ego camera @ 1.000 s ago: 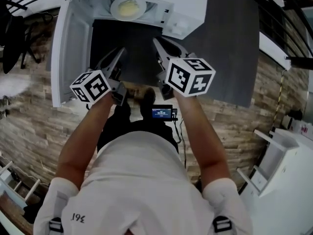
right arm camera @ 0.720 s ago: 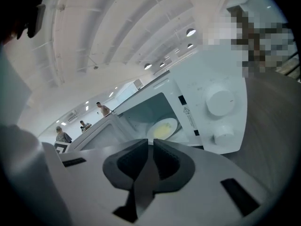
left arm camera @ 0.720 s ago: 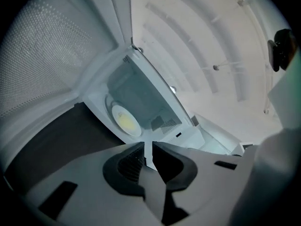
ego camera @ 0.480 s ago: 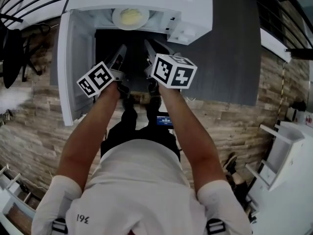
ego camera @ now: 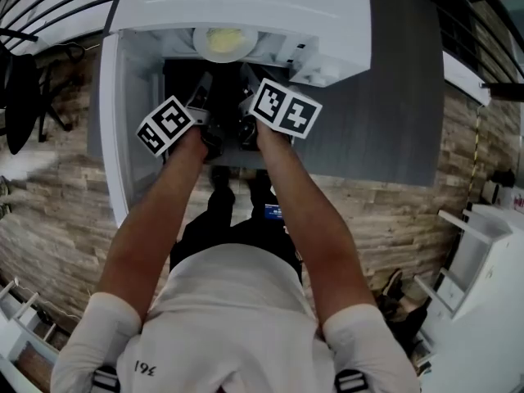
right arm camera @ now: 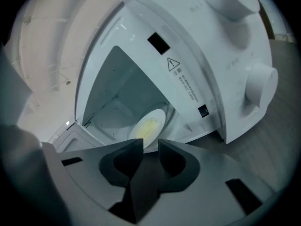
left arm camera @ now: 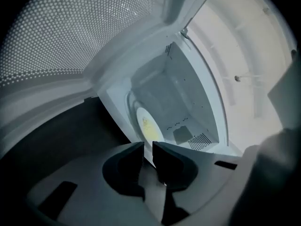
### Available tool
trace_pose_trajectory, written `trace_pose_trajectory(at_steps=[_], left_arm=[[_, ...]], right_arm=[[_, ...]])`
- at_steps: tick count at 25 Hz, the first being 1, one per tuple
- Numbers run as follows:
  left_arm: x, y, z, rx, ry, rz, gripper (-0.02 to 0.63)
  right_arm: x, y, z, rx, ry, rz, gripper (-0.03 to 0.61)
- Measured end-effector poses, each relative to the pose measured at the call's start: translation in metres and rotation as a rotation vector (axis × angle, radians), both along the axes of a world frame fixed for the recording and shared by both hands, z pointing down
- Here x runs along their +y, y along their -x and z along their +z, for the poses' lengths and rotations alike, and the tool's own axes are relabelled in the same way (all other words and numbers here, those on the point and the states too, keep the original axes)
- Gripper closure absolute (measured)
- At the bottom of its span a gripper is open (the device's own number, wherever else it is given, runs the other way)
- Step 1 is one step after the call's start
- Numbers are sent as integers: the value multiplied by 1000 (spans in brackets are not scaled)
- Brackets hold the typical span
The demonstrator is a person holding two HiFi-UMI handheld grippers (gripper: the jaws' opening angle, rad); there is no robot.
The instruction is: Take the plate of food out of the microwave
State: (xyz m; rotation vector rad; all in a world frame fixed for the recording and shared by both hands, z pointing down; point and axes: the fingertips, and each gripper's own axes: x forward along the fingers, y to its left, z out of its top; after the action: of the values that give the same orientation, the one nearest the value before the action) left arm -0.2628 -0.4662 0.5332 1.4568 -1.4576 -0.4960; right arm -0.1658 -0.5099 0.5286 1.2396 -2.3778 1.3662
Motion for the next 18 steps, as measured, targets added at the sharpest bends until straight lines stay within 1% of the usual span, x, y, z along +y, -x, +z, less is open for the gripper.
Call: trace_pose_trajectory(at_steps=[3, 6, 12, 15, 18], left_arm=[[-12, 7, 4, 15, 0, -7, 577], [-21, 13, 8, 45, 5, -6, 512], [-35, 16, 16, 99, 4, 8, 505], [-45, 17, 18, 95, 11, 36, 505], [-50, 24, 24, 66, 34, 49, 505]], right_arm=[[-13, 4, 7, -20, 22, 26, 500], [-25, 7, 11, -48, 49, 59, 489], [-39, 16, 19, -67, 88, 83, 489], [-44, 17, 27, -45, 111, 88, 489], [-48, 16, 31, -51, 130, 93, 491]])
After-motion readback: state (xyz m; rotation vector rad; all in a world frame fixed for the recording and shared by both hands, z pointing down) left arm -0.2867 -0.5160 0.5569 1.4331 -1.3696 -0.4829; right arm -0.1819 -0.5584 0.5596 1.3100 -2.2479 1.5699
